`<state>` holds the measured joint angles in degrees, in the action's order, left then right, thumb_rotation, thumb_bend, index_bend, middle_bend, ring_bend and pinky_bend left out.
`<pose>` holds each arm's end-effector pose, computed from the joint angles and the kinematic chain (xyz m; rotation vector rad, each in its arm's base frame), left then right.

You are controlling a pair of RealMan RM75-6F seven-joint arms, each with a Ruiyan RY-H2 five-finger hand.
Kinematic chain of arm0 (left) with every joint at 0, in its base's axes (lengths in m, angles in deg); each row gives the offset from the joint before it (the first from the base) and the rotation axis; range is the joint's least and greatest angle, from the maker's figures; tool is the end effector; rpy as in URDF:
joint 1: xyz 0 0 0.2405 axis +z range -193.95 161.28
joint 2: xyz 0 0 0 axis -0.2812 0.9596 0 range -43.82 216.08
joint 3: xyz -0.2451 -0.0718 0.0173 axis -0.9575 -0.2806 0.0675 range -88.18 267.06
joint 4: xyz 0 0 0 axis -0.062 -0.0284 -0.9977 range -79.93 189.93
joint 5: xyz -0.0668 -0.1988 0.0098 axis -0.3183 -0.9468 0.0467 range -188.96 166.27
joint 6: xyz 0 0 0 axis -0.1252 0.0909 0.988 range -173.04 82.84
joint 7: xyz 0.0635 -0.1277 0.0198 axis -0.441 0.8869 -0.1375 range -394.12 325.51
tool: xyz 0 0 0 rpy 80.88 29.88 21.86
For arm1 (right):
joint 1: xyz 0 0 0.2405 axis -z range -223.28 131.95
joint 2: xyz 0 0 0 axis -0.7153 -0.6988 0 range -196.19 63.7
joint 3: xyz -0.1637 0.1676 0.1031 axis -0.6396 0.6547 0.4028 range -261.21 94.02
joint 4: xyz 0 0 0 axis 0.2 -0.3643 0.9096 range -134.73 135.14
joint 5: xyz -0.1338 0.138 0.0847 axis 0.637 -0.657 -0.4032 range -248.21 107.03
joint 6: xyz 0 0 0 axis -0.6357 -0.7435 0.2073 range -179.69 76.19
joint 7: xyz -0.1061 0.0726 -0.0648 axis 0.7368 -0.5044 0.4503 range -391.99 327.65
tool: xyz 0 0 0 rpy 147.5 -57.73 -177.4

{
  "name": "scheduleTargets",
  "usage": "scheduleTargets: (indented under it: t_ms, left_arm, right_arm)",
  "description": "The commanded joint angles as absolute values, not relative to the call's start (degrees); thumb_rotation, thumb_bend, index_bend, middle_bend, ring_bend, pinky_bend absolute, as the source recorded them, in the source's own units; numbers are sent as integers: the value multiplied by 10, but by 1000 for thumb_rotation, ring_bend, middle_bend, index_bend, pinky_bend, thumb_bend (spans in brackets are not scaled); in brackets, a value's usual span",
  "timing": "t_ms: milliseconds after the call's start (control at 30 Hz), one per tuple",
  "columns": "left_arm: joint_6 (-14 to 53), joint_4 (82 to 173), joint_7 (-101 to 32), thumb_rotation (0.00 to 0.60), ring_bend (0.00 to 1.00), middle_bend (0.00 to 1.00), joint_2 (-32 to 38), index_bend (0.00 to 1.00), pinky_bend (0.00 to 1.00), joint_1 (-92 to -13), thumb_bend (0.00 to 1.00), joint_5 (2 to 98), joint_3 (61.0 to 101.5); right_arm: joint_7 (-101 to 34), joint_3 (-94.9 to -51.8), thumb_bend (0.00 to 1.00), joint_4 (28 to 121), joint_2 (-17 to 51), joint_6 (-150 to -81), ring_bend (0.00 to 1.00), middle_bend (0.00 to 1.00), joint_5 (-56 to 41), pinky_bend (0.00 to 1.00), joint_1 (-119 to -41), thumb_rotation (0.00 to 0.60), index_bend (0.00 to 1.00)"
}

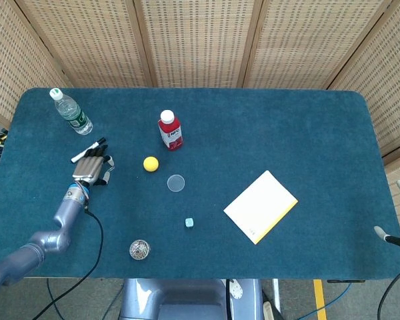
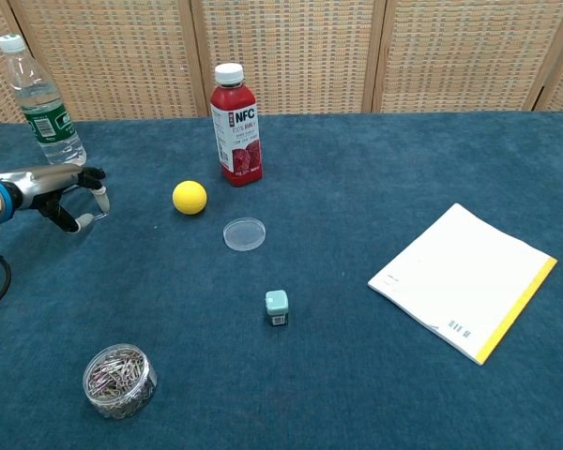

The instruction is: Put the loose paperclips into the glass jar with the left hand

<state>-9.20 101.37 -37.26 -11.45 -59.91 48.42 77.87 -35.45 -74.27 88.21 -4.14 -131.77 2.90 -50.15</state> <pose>-0.2719 0.4147 -0.0136 -1.6405 -1.1499 -0.6093 -0.3519 -0.2001 0.1988 1.1648 -0.9375 0.8059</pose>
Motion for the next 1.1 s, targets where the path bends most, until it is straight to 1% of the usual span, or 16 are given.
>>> scheduleTargets:
  t_ms: [33,367,500,567,600,667,767,833,900,1100]
  left_arm:
    - [-89,1023,-368,600,0,0,-111,376,0,-596,534,492,782]
    - [-73,1087,-337,600,0,0,-70,388,0,-572,549,536,806]
    - [-52,1111,-327,600,0,0,-53,388,0,-563,583,558,811]
    - [-35,1118,-323,600,0,0,-47,361,0,-559,604,569,812]
    - [-29,1118,-321,600,0,0,-46,350,0,-558,597,573,812]
    - [-14,1111,-317,600,0,0,-45,332,0,-557,526,584,812]
    - [1,1098,-310,600,0,0,-47,364,0,-557,429,598,813]
    - [7,1086,-309,600,0,0,-48,387,0,-560,395,608,815]
    - [9,1062,-315,600,0,0,-51,401,0,-566,380,623,822]
    - [7,1000,-295,600,0,0,-69,447,0,-578,378,655,837]
  right_arm:
    - [-355,-743,0,882,-41,-1318,0,0,29,0,-501,600,0]
    - [-355,-742,0,883,-42,-1319,0,0,29,0,-501,600,0]
    - [-353,-743,0,883,-41,-1319,0,0,31,0,-501,600,0]
    - [-353,-743,0,884,-41,-1320,0,0,31,0,-501,600,0]
    - [-352,-743,0,884,-41,-1320,0,0,31,0,-501,600,0]
    - [-353,-743,0,884,-41,-1320,0,0,31,0,-501,600,0]
    - [-353,-743,0,884,-41,-1320,0,0,31,0,-501,600,0]
    - [-353,-743,0,884,-41,-1320,0,0,31,0,-501,600,0]
    - [-352,-743,0,883,-41,-1320,0,0,31,0,-501,600,0]
    - [-347,-743,0,882,-39,-1318,0,0,28,0,-502,600,0]
